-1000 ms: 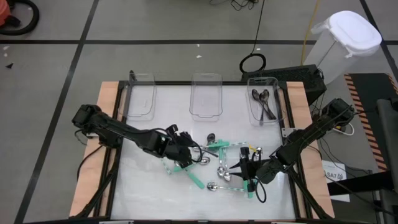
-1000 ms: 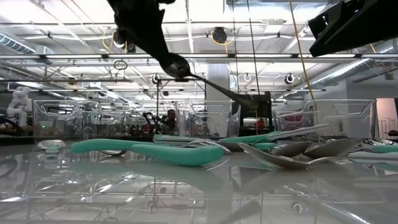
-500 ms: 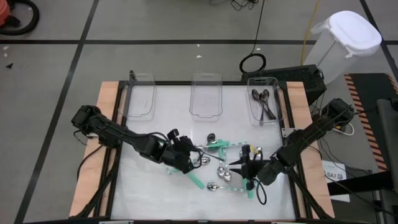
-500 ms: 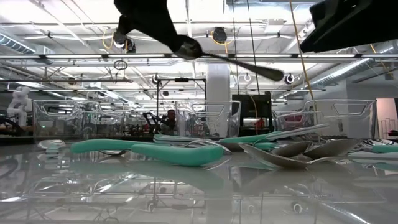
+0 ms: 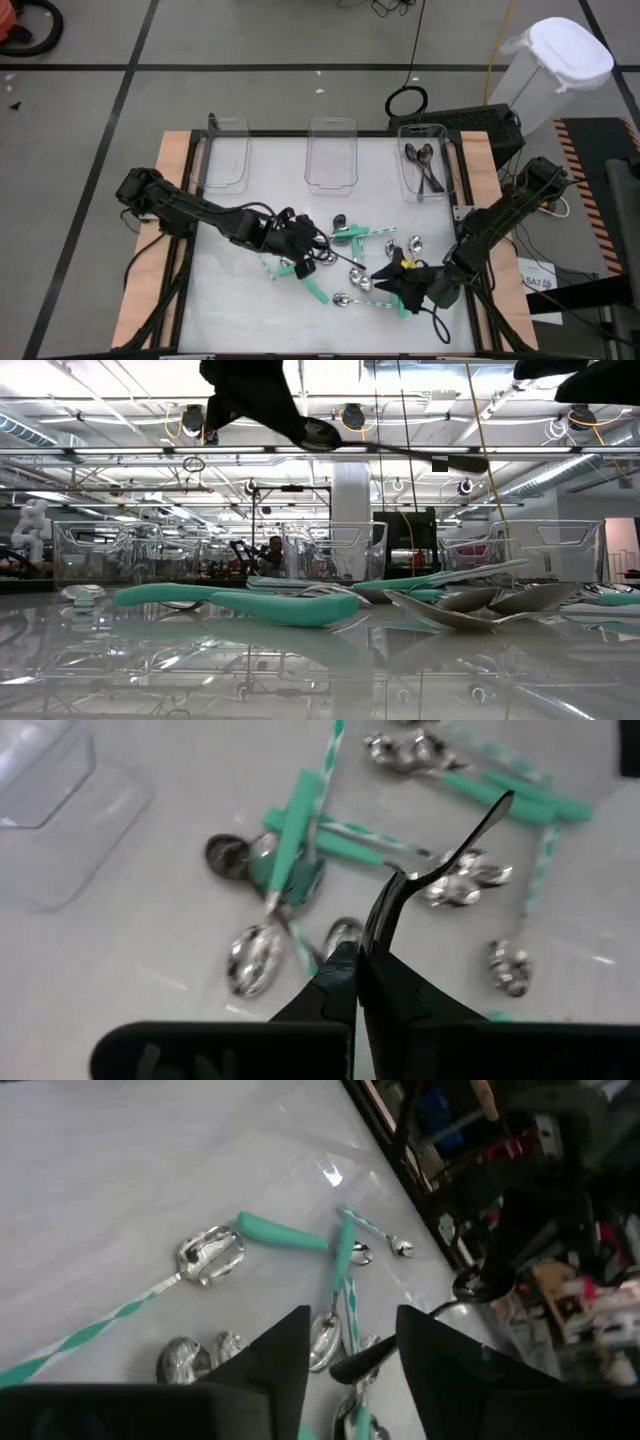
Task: Sort silverware by color (type)
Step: Put the black spoon into the right transparent bin
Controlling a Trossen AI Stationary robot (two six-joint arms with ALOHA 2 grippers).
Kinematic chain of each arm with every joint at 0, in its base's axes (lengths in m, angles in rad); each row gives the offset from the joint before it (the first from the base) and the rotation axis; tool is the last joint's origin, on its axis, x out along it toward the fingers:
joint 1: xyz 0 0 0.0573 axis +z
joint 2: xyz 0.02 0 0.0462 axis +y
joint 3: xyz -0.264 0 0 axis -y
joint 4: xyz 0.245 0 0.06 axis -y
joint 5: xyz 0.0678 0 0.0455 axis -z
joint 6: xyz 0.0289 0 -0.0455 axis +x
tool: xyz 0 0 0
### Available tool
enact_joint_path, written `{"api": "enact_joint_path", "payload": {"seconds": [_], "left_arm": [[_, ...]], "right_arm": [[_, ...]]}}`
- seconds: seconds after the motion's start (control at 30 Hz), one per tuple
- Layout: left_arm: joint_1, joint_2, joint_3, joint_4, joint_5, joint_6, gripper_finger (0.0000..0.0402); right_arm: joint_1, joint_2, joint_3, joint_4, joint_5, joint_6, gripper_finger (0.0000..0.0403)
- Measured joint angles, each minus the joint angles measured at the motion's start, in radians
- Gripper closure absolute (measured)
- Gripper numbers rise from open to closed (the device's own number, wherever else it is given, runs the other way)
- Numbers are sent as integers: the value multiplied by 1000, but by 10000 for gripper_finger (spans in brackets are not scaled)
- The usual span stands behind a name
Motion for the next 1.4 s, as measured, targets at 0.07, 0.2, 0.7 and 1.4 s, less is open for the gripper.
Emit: {"api": "enact_joint_path", "payload": {"seconds": [0.07, 0.2, 0.7, 1.4], "left_arm": [[0, 0, 0, 38, 24, 6, 394], [5, 0, 0, 127, 117, 36, 394], [80, -1, 0, 157, 254, -51, 394], [81, -1, 0, 148, 255, -144, 394]], "right_arm": [[12, 0, 0, -1, 49, -22, 235], [36, 0, 0, 6, 118, -129, 210], [92, 32, 0, 30, 257, -515, 212], [90, 206, 1, 267, 412, -830, 275]]}}
